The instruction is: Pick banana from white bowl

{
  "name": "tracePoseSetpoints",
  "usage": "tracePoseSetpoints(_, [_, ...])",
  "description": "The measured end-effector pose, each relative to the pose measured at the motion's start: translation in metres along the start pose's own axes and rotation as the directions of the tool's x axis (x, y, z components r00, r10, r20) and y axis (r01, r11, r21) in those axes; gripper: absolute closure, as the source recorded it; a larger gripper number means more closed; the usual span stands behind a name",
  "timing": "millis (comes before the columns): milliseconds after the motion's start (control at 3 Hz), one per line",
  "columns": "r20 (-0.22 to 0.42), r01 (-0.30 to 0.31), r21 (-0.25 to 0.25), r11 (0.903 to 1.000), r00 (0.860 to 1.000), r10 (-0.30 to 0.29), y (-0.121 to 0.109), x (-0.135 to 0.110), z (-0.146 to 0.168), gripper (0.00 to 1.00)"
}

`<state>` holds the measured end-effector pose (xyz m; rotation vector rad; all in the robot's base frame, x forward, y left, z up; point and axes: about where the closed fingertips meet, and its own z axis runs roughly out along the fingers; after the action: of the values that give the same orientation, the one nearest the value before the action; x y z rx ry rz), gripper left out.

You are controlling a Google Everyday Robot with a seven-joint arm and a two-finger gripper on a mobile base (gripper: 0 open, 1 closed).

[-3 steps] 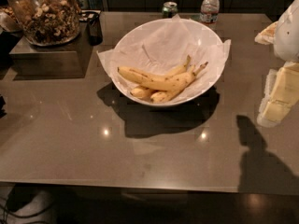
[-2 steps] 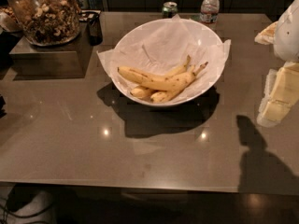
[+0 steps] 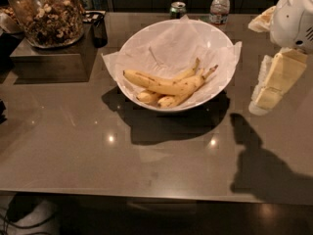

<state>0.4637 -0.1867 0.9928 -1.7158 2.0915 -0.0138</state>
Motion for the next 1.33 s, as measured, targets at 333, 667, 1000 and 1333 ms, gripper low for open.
tracePoseSetpoints(333, [0.110, 0.059, -0.013, 0.9982, 0.992, -0.057, -0.020, -0.046, 0.002, 0.00])
tracePoseSetpoints(667, [0.198, 0.100, -0.053, 0.9936, 0.976, -0.088, -0.034, -0.086, 0.013, 0.00])
tracePoseSetpoints(1000, [0.243, 0.133, -0.117, 0.9842, 0.965, -0.102, -0.035, -0.121, 0.036, 0.00])
tracePoseSetpoints(1333, [0.245, 0.136, -0.119, 0.9836, 0.964, -0.104, -0.036, -0.123, 0.038, 0.00])
